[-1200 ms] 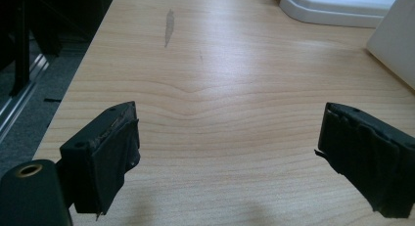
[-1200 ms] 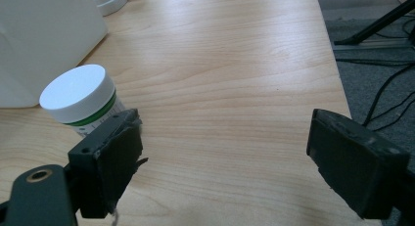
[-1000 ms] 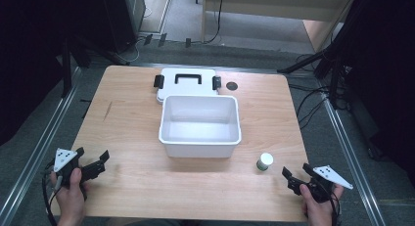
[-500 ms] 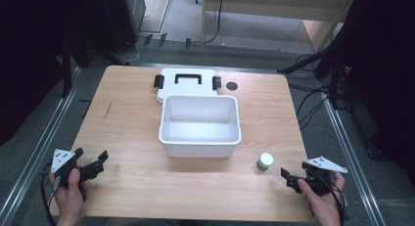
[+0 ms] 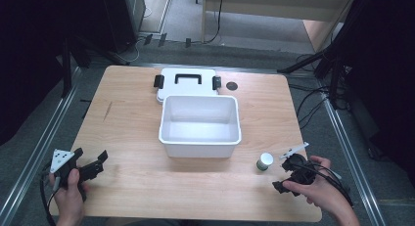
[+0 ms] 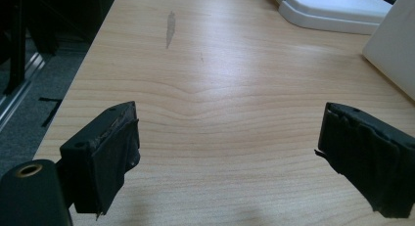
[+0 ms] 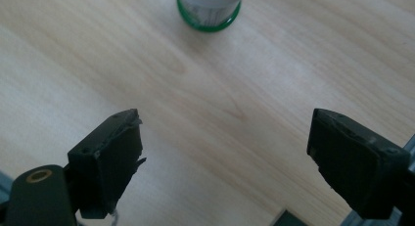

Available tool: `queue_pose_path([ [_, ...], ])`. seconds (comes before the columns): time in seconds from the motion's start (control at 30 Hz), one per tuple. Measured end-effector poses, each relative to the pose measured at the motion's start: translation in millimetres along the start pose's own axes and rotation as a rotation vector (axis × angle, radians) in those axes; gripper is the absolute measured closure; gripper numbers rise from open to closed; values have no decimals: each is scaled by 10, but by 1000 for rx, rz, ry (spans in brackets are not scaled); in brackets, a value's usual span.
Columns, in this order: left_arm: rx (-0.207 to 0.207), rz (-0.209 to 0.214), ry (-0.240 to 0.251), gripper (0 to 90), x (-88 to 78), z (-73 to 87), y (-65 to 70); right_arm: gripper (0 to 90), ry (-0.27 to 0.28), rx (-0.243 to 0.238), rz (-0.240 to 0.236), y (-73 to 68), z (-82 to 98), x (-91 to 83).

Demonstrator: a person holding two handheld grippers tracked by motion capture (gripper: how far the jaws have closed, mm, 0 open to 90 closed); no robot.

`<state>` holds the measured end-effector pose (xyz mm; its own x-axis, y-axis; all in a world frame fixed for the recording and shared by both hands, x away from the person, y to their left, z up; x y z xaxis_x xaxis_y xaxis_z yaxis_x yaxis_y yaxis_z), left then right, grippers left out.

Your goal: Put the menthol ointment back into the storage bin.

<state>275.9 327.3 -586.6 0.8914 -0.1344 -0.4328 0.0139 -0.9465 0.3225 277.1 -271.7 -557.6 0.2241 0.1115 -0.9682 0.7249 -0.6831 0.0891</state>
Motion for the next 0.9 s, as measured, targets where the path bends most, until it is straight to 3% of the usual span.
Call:
queue_pose_path([
  [0.07, 0, 2, 0, 87, -1, 0, 0, 136, -31, -10, -3, -16, -13, 0],
  [0.1, 0, 4, -3, 87, -3, 1, -1, 137, -82, -10, -5, -18, -45, -4],
  [0.2, -1, 6, -2, 87, -3, 0, -2, 152, -118, -15, 6, 25, -123, -29],
  [0.43, 1, 4, -2, 87, -1, 1, 1, 260, -124, -11, -5, 46, -366, -44],
  [0.9, -2, 9, -2, 87, -6, 1, 0, 364, -124, 21, -20, 91, -732, 107],
])
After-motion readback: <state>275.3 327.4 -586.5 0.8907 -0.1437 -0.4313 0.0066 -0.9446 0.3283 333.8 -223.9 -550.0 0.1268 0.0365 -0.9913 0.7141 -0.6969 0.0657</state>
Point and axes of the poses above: each handheld gripper's, and its own axes: x roughly forward along the jaws, z roughly out of its underside, y roughly to its right, the point moved 8 cm from there along x, roughly forward along the jaws, and after that the axes turned 10 degrees about -x, right-handed, at the moved point
